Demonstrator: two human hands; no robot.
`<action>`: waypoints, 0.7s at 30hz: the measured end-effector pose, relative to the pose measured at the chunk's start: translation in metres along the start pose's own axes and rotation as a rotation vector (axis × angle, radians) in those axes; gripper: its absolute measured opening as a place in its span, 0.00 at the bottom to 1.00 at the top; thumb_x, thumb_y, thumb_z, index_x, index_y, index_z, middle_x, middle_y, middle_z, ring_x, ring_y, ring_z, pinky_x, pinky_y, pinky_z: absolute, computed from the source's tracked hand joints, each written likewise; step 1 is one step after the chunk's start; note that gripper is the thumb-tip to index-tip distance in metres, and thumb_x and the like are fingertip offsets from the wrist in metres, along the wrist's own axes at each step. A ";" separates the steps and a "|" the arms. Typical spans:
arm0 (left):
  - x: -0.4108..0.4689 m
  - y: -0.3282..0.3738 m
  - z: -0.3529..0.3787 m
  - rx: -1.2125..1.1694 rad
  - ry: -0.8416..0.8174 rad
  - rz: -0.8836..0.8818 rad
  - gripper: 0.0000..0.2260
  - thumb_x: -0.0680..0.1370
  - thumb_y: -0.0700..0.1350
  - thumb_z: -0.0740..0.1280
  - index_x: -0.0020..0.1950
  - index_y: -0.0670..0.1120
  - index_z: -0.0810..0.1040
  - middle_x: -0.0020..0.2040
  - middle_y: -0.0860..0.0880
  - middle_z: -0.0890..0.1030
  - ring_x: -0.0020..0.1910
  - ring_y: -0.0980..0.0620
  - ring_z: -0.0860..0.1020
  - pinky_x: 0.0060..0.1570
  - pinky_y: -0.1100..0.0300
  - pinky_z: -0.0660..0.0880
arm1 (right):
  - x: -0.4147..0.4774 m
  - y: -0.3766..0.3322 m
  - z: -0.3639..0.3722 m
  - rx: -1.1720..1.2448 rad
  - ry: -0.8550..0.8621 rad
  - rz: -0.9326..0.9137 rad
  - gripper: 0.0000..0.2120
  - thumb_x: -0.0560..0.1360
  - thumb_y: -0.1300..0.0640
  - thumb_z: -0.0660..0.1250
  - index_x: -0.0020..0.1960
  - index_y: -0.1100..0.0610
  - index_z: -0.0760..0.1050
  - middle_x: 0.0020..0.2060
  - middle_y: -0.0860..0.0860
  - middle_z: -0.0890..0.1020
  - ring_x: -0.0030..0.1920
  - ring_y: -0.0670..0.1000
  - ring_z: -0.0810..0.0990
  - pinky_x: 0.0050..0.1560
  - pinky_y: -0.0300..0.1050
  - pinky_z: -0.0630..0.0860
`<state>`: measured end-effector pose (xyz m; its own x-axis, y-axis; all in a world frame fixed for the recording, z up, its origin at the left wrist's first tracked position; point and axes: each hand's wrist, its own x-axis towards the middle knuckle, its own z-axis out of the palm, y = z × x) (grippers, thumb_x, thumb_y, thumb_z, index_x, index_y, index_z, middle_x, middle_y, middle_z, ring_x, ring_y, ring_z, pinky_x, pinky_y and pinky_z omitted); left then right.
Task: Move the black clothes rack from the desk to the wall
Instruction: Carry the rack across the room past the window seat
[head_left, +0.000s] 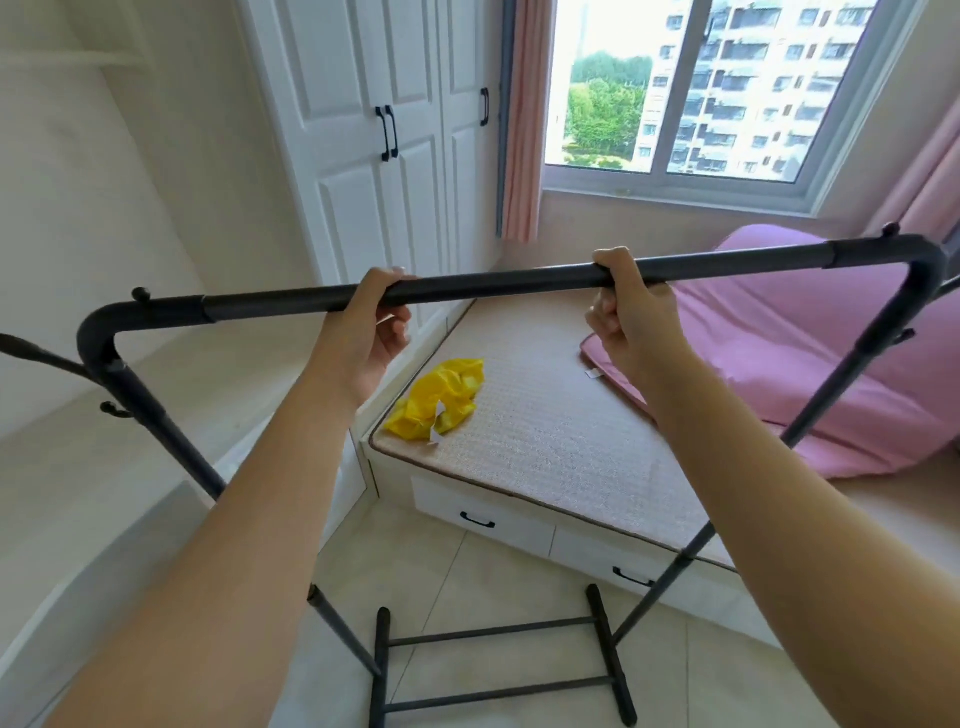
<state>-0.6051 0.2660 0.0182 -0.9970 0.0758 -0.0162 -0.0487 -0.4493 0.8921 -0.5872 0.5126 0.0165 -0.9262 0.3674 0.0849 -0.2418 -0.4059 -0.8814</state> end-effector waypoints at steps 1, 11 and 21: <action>0.002 -0.003 0.006 -0.003 -0.019 -0.004 0.05 0.78 0.43 0.70 0.43 0.44 0.81 0.26 0.52 0.76 0.23 0.59 0.72 0.26 0.68 0.70 | 0.000 -0.003 -0.006 -0.003 0.012 -0.015 0.19 0.73 0.60 0.69 0.28 0.55 0.64 0.19 0.50 0.64 0.19 0.47 0.57 0.21 0.39 0.56; 0.021 -0.034 0.069 -0.021 -0.160 -0.076 0.06 0.78 0.43 0.69 0.41 0.44 0.80 0.25 0.52 0.76 0.22 0.59 0.72 0.24 0.68 0.69 | -0.007 -0.035 -0.062 -0.018 0.196 -0.110 0.19 0.73 0.60 0.69 0.27 0.55 0.65 0.18 0.50 0.63 0.20 0.48 0.56 0.26 0.42 0.54; 0.022 -0.061 0.121 -0.034 -0.247 -0.141 0.05 0.78 0.42 0.69 0.43 0.44 0.80 0.24 0.51 0.75 0.21 0.58 0.71 0.23 0.68 0.68 | -0.023 -0.061 -0.112 -0.003 0.298 -0.181 0.16 0.74 0.61 0.68 0.30 0.57 0.68 0.17 0.49 0.65 0.19 0.47 0.57 0.22 0.38 0.58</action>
<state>-0.6170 0.4024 0.0181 -0.9355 0.3525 -0.0249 -0.1921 -0.4479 0.8732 -0.5189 0.6228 0.0167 -0.7430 0.6616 0.1012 -0.3934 -0.3093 -0.8658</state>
